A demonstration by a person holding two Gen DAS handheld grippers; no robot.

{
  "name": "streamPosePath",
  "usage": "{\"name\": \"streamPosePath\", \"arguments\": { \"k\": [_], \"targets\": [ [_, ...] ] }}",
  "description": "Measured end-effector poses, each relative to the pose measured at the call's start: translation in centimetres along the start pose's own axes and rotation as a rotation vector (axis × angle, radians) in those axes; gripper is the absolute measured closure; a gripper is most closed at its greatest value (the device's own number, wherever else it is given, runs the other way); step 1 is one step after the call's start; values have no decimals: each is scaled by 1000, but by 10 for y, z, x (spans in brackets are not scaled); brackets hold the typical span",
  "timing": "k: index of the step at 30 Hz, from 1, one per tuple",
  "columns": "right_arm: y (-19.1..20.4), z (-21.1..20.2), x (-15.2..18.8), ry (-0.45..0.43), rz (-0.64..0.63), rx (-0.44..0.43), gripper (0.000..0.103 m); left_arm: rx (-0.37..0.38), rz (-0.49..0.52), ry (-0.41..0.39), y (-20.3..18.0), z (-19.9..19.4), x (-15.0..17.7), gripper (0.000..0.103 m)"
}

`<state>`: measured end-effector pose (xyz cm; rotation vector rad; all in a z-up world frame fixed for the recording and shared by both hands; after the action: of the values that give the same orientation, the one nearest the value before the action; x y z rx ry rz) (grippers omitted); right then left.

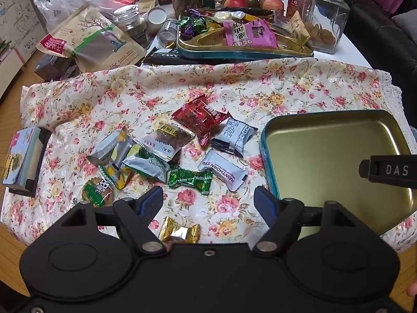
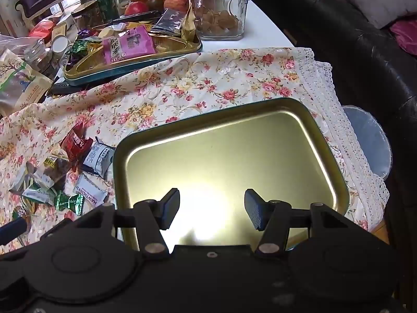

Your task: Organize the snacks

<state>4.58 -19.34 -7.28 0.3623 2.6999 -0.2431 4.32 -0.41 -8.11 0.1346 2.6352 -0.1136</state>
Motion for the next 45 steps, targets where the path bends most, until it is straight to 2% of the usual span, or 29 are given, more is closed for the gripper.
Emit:
{"name": "streamPosePath", "arguments": {
  "k": [17,45],
  "targets": [
    [1,1,0,6,-9,-5,45,-13,5,-23,0,-3,-3,27],
    [2,3,1,15,-18,-5,45,-3,-6,-2,-2,-1,0,26]
  ]
}}
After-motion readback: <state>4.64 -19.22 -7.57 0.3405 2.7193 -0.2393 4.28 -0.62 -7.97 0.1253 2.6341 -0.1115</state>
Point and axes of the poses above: each gripper's, at about its wrist camera, not at the fingertips, and z roughly the way its jaws point, y to its left, x to its underside, the point moved 10 cm from there along z, roughly the way its jaws point, and after that the axes turned 7 degrees about x, right-handed, at the moved point
